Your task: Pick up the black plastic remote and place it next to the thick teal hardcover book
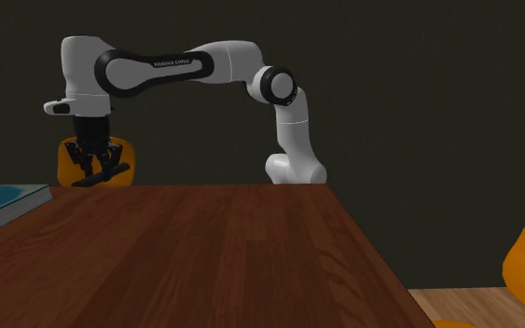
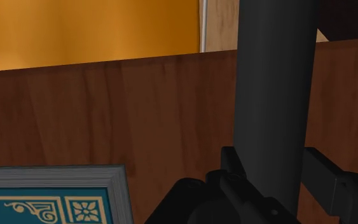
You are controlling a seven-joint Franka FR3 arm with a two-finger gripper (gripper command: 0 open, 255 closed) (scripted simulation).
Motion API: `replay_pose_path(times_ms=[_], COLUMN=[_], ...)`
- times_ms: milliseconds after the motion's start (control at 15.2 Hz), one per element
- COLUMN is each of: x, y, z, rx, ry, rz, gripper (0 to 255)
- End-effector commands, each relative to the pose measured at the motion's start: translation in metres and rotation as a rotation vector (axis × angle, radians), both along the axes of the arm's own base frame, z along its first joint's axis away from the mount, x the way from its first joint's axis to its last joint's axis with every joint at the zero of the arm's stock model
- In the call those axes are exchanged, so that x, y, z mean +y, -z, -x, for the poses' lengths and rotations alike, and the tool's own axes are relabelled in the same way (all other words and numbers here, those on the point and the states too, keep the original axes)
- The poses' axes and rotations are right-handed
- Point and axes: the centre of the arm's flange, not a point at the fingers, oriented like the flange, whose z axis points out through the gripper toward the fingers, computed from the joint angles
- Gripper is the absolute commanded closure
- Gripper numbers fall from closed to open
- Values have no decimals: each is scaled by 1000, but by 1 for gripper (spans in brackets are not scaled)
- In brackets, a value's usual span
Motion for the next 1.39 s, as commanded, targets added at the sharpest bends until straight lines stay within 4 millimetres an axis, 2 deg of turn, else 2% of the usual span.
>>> replay_pose_path(times_ms=[0, 264, 726, 792, 1122, 1320], x=[0, 0, 0, 0, 0, 2], y=[11, 31, 31, 31, 31, -8], z=[0, 0, 0, 0, 0, 3], rx=[-1, -1, -1, -1, -1, -1], ry=[0, 0, 0, 0, 0, 0], rz=[0, 0, 0, 0, 0, 0], gripper=[255, 255, 255, 0, 0, 0])
